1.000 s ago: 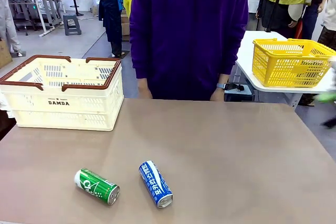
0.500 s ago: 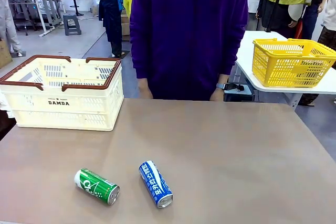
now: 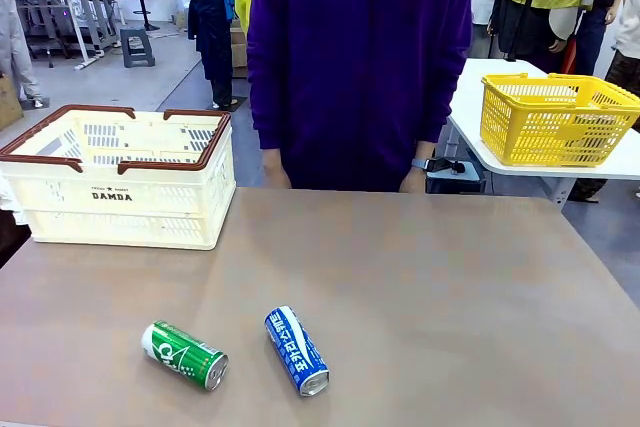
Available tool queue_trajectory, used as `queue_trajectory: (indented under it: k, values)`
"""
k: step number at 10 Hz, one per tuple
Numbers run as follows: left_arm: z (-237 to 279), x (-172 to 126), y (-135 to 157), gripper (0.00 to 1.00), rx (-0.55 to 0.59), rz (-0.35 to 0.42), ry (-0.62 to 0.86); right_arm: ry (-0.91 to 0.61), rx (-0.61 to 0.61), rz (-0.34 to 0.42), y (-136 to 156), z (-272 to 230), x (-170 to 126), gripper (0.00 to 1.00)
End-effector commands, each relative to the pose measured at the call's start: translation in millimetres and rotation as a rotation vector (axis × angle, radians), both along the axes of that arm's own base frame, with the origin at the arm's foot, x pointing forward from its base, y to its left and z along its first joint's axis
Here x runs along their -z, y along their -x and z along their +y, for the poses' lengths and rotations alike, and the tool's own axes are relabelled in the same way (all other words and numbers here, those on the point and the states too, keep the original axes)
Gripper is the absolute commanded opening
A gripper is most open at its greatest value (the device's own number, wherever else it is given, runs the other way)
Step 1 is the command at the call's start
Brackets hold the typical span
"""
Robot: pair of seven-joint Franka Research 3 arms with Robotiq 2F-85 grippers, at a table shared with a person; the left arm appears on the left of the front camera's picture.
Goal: Place the drinks into the Shopping basket.
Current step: Pick up one drink and place it into the Shopping basket.
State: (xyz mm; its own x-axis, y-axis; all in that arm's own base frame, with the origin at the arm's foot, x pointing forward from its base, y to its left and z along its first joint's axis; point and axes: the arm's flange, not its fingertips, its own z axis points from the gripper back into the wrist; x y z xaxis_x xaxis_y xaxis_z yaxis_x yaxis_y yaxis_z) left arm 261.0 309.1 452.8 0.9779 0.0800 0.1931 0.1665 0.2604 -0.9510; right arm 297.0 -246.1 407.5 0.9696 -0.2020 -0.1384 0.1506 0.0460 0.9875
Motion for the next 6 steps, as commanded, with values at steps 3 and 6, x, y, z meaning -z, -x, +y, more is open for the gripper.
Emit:
queue_trajectory:
  k: [3,6]
  values:
    - [-229.9,-146.8,-32.2,1.00,0.077,0.059,-0.434,0.010,0.005,0.004,1.5,-1.4,-1.1,1.00]
    - [-413.0,-136.7,-8.1,1.00,0.064,-0.071,-0.787,0.010,0.005,0.004,1.5,-1.4,-1.1,1.00]
